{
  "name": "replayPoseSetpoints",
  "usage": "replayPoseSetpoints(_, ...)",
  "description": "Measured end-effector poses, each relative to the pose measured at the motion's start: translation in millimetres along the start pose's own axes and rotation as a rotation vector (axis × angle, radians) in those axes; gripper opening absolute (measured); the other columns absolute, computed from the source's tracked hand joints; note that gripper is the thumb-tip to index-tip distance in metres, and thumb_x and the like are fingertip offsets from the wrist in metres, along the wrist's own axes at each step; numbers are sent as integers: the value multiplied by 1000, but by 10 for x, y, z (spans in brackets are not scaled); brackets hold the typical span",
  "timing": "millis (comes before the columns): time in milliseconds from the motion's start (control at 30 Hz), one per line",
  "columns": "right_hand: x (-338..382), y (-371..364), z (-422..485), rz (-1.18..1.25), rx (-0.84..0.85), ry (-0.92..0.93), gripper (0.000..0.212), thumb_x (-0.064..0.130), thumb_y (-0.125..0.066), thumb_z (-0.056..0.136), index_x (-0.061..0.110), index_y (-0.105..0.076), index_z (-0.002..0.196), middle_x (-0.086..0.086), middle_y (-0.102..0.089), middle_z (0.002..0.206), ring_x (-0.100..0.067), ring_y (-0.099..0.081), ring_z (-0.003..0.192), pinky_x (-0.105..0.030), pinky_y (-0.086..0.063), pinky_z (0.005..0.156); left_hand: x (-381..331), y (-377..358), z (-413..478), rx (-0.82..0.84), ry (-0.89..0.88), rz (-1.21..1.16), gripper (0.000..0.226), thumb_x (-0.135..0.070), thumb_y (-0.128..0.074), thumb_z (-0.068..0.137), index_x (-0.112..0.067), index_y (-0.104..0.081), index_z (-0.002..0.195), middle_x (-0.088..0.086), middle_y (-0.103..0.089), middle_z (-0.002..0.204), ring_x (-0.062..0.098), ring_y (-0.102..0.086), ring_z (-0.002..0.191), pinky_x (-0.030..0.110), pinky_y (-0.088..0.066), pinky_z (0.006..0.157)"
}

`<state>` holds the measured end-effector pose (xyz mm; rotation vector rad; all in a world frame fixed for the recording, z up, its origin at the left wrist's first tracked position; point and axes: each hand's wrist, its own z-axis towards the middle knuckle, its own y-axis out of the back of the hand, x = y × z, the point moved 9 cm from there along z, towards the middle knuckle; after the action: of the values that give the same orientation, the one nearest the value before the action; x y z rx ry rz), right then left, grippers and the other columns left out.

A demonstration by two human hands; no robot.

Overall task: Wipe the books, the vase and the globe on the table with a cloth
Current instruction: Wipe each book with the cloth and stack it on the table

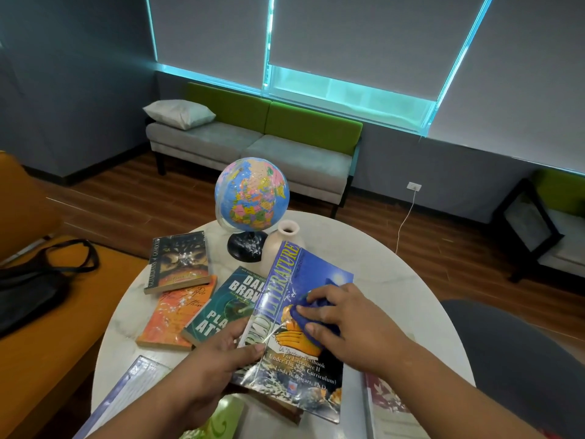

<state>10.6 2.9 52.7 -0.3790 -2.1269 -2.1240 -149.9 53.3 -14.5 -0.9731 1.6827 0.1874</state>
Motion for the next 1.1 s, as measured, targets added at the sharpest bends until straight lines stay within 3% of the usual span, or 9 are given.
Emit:
replayPoseSetpoints(100,-142,70,22,-22,-106,-76,40,47,-42,91,40,-59,127,20,-49,129,-17,-43,110,-28,-44,92,32,-18,-2,4,14,-7,52,-12,-72,69,-14,-63,120,14,-70,113,34,-65,107,54,-41,104)
replayPoseSetpoints(300,144,-13,-38,-10,-62,78,47,57,-39,84,43,-59,125,23,-50,127,-18,-44,109,-31,-44,90,-44,-45,12,22,-29,-12,48,-8,-72,73,-12,-63,120,15,-70,113,34,-66,105,49,-48,98)
replayPoseSetpoints(467,-42,96,10,-39,-209,-80,50,54,-36,85,40,-59,127,19,-51,129,-19,-44,110,-36,-48,91,-33,-77,40,27,-25,-57,49,-7,-72,71,-16,-64,119,17,-70,112,32,-69,98,42,-56,79)
replayPoseSetpoints(600,280,-9,-41,-40,-161,119,40,49,-42,86,41,-64,119,21,-55,121,-18,-50,95,-28,-48,78,-53,-86,37,34,-38,-49,45,-8,-74,72,-19,-67,115,17,-70,110,31,-70,92,39,-57,72)
replayPoseSetpoints(700,113,44,-36,-24,-214,81,36,47,-45,86,42,-65,116,21,-57,118,-18,-52,96,-31,-52,74,-49,-87,39,25,-45,-23,45,-3,-70,76,-14,-63,119,14,-71,110,28,-70,94,39,-54,77)
replayPoseSetpoints(800,9,131,-14,-35,-338,2,34,42,-50,85,38,-69,113,17,-60,114,-20,-53,92,-36,-56,69,-41,-82,53,16,-35,-12,47,-6,-73,75,-18,-63,119,13,-72,109,26,-70,89,36,-55,70)
replayPoseSetpoints(967,461,-8,-86,-53,-158,256,35,43,-44,89,40,-66,116,17,-57,119,-18,-52,90,-27,-48,67,-39,-78,44,37,-46,-51,47,-11,-71,77,-17,-62,123,17,-69,113,33,-68,99,43,-54,81)
replayPoseSetpoints(1033,331,28,-49,-48,-154,226,38,45,-41,89,42,-65,118,18,-56,121,-17,-51,96,-29,-50,69,-20,-69,46,31,-44,-60,42,-6,-68,83,-16,-61,123,16,-69,113,33,-68,100,44,-53,84)
replayPoseSetpoints(1100,65,131,21,-55,-260,112,38,44,-41,87,40,-67,114,17,-58,118,-21,-54,97,-34,-53,70,8,-54,49,26,-32,-60,44,-7,-67,83,-17,-60,125,14,-70,115,32,-67,103,44,-52,86)
